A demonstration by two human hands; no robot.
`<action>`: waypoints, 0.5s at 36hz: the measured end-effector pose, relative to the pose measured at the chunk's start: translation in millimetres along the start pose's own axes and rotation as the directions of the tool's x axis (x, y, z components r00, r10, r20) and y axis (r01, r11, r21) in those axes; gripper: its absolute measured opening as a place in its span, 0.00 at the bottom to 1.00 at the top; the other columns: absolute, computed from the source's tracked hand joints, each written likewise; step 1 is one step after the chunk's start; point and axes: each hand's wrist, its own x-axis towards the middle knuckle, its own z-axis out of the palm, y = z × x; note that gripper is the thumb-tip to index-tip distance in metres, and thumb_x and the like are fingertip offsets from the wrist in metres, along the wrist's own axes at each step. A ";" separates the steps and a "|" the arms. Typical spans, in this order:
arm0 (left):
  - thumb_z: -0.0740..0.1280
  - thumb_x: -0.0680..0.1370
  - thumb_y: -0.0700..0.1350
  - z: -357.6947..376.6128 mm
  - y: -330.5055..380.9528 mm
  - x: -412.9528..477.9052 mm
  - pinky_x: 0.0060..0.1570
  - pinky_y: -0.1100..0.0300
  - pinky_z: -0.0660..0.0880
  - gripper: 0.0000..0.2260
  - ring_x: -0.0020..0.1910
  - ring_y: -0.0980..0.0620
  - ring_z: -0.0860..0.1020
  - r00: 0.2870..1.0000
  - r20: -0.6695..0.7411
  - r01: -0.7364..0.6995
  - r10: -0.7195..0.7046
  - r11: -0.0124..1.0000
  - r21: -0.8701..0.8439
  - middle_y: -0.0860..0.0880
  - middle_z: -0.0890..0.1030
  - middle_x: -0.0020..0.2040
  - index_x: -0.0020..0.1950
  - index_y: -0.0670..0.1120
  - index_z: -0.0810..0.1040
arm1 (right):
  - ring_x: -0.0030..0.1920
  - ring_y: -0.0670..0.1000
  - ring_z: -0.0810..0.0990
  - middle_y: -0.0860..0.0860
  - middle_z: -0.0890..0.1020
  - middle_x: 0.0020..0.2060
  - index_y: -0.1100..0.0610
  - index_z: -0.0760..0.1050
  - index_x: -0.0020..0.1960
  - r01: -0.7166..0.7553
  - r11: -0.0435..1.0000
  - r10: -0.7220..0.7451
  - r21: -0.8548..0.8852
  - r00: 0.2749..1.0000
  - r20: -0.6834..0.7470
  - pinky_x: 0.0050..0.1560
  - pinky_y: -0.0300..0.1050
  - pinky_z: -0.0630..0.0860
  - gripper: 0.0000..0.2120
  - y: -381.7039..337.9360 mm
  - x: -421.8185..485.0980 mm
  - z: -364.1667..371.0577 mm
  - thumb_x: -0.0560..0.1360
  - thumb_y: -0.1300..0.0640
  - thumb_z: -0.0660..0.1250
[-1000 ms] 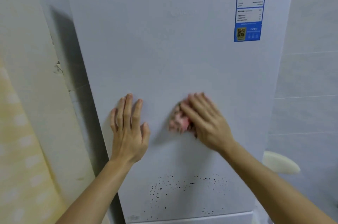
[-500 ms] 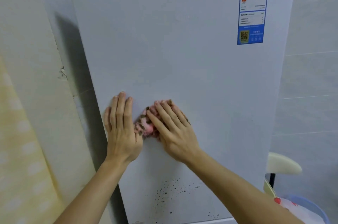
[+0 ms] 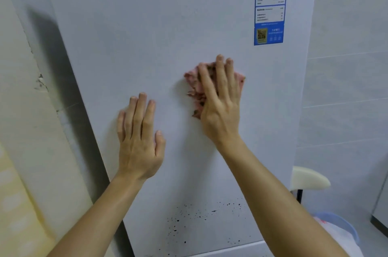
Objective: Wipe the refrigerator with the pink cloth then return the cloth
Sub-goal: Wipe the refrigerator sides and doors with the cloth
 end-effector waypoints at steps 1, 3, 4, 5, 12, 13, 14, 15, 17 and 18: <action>0.60 0.79 0.41 2.9 2.8 -0.3 0.82 0.40 0.47 0.31 0.85 0.42 0.52 1.000 0.004 -0.019 0.019 1.000 0.011 0.39 0.57 0.84 0.83 0.40 0.59 | 0.83 0.64 0.57 0.64 0.63 0.80 0.59 0.67 0.80 -0.040 0.999 0.040 -0.007 0.999 -0.012 0.83 0.60 0.53 0.25 13.2 -8.3 -4.8 0.84 0.65 0.53; 0.60 0.80 0.41 9.8 8.2 -0.6 0.82 0.40 0.48 0.30 0.84 0.41 0.53 0.999 0.012 -0.053 0.053 0.998 0.029 0.40 0.58 0.84 0.83 0.41 0.62 | 0.82 0.66 0.56 0.66 0.62 0.80 0.63 0.65 0.80 -0.127 0.992 0.127 -0.013 0.991 -0.030 0.82 0.64 0.52 0.24 39.3 -27.6 -15.9 0.89 0.53 0.49; 0.60 0.80 0.41 13.4 11.6 -0.9 0.82 0.39 0.49 0.29 0.84 0.40 0.54 0.998 0.011 -0.065 0.065 0.997 0.037 0.40 0.58 0.84 0.82 0.41 0.63 | 0.82 0.67 0.55 0.67 0.61 0.80 0.64 0.63 0.81 -0.169 0.985 0.169 -0.016 0.985 -0.027 0.82 0.66 0.52 0.27 50.3 -38.7 -21.1 0.89 0.49 0.47; 0.60 0.80 0.41 17.0 15.6 -1.5 0.82 0.39 0.49 0.29 0.84 0.40 0.54 0.997 0.012 -0.073 0.073 0.996 0.041 0.40 0.59 0.84 0.82 0.42 0.64 | 0.82 0.67 0.54 0.67 0.60 0.81 0.65 0.62 0.81 -0.215 0.976 0.215 -0.013 0.976 -0.028 0.82 0.67 0.52 0.28 60.3 -50.8 -25.7 0.89 0.48 0.46; 0.59 0.81 0.45 33.2 36.5 -7.6 0.81 0.37 0.48 0.29 0.84 0.40 0.53 0.999 0.042 -0.024 0.022 0.998 0.054 0.42 0.57 0.85 0.83 0.43 0.61 | 0.85 0.59 0.43 0.58 0.49 0.85 0.64 0.50 0.84 -0.536 0.844 0.535 -0.023 0.844 -0.035 0.83 0.65 0.44 0.34 105.0 -164.9 -43.6 0.79 0.65 0.52; 0.59 0.81 0.45 33.6 36.8 -7.6 0.81 0.37 0.47 0.30 0.84 0.40 0.53 0.999 0.039 -0.019 0.017 0.998 0.057 0.42 0.57 0.85 0.83 0.43 0.62 | 0.85 0.58 0.43 0.57 0.47 0.85 0.62 0.48 0.85 -0.562 0.827 0.561 -0.024 0.827 -0.029 0.83 0.66 0.45 0.34 106.2 -181.7 -46.1 0.80 0.63 0.52; 0.60 0.81 0.45 33.4 36.9 -8.0 0.81 0.37 0.47 0.30 0.84 0.40 0.53 0.999 0.038 -0.017 0.015 0.998 0.058 0.42 0.57 0.85 0.83 0.42 0.62 | 0.85 0.58 0.43 0.54 0.46 0.85 0.61 0.46 0.85 -0.584 0.811 0.583 -0.028 0.812 -0.025 0.83 0.66 0.46 0.34 107.0 -197.4 -48.3 0.80 0.61 0.51; 0.60 0.80 0.44 33.0 37.0 -8.7 0.81 0.37 0.47 0.30 0.84 0.40 0.53 0.999 0.036 -0.016 0.014 0.998 0.058 0.43 0.57 0.85 0.83 0.42 0.62 | 0.85 0.57 0.42 0.52 0.44 0.85 0.60 0.45 0.85 -0.604 0.797 0.603 -0.036 0.797 -0.023 0.82 0.66 0.46 0.34 107.3 -210.5 -50.2 0.81 0.59 0.51; 0.61 0.80 0.44 31.7 36.5 -8.9 0.81 0.36 0.48 0.30 0.84 0.40 0.53 0.999 0.034 -0.020 0.018 0.998 0.055 0.43 0.57 0.85 0.83 0.42 0.62 | 0.85 0.57 0.43 0.50 0.42 0.85 0.59 0.44 0.85 -0.626 0.778 0.626 -0.051 0.779 -0.022 0.82 0.67 0.47 0.34 107.3 -224.8 -51.6 0.82 0.57 0.51; 0.61 0.80 0.44 31.0 36.4 -8.6 0.81 0.36 0.48 0.30 0.84 0.39 0.53 0.999 0.036 -0.023 0.021 0.998 0.053 0.43 0.57 0.85 0.83 0.43 0.62 | 0.85 0.58 0.43 0.52 0.44 0.85 0.59 0.45 0.85 -0.636 0.771 0.635 -0.045 0.772 -0.023 0.82 0.67 0.46 0.34 107.3 -225.0 -51.2 0.82 0.57 0.51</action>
